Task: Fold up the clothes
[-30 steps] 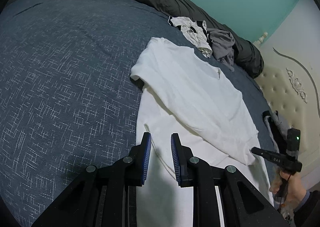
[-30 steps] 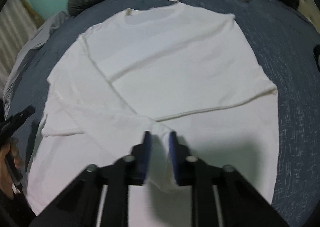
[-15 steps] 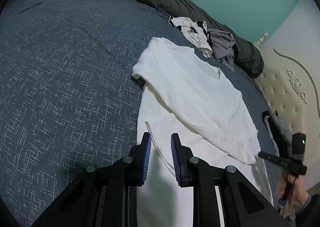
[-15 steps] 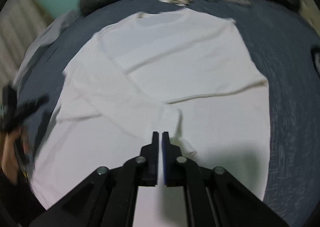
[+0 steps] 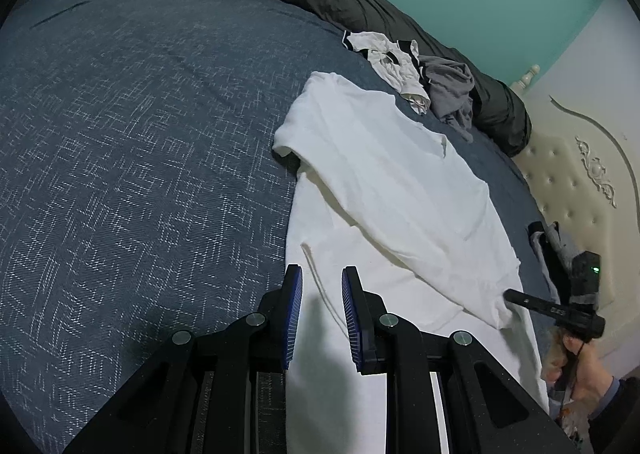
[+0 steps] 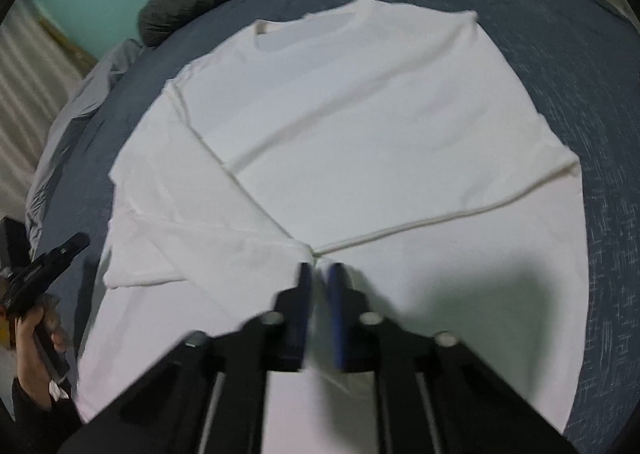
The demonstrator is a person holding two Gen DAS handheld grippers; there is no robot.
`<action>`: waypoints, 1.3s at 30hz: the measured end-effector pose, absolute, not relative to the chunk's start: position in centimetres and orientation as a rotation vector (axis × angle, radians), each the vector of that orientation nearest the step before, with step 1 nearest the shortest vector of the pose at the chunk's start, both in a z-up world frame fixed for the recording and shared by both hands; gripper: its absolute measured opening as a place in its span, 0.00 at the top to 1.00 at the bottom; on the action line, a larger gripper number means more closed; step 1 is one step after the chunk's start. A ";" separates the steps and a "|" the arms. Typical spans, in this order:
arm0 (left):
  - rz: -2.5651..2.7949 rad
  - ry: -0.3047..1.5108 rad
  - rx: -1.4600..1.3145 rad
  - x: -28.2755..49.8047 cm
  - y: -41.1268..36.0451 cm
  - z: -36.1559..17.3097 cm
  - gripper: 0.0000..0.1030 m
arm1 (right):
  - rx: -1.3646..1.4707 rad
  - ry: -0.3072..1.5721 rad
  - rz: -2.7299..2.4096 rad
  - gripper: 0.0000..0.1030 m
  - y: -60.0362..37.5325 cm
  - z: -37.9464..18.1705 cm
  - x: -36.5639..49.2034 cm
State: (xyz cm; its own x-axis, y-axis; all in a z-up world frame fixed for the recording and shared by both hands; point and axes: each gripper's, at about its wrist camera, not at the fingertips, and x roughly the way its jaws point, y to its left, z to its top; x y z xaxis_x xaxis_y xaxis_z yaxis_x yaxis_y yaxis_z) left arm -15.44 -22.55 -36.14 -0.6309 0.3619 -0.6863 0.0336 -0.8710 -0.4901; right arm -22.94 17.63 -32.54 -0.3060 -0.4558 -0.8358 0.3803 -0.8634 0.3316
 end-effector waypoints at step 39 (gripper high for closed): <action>2.589 -0.663 -1.264 -15.3 -22.3 -36.3 0.78 | 1.567 -0.010 -2.221 0.58 20.7 -33.8 -18.5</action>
State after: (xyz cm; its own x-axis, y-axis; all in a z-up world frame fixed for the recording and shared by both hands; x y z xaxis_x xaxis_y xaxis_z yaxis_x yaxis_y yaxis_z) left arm -15.26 -22.35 -36.30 -0.6203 0.3513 -0.7013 0.0289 -0.8832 -0.4681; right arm -18.48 20.73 -33.85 -0.2766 -0.3395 -0.8990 0.3315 -0.9118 0.2423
